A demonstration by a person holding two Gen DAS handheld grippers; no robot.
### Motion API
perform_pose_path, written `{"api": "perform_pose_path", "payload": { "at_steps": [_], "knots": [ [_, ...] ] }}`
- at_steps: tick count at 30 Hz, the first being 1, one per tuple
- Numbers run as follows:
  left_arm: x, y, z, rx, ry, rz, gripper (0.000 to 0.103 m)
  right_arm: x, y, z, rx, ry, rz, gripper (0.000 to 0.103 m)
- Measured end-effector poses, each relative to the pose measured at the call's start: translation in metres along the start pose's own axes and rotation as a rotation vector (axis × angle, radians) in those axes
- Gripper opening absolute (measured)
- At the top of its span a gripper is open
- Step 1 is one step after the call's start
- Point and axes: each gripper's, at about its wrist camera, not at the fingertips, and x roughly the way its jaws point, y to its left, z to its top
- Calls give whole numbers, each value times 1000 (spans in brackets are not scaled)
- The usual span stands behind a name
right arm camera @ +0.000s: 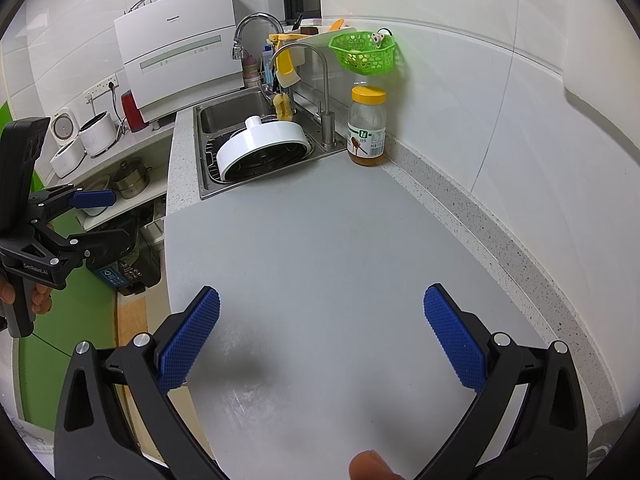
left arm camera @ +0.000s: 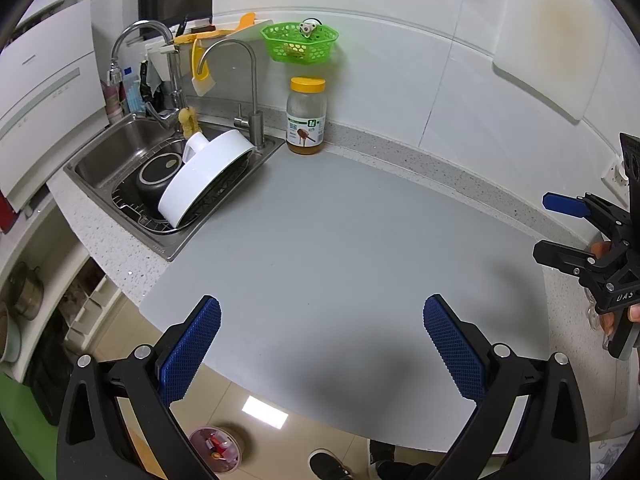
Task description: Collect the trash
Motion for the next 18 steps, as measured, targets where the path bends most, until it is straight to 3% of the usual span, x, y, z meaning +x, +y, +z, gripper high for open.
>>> {"api": "perform_pose_path", "payload": {
  "at_steps": [18],
  "knots": [
    [0,-2,-2,6,-1,-6,97,0,-1,2,-3,2,1,100]
  ]
}}
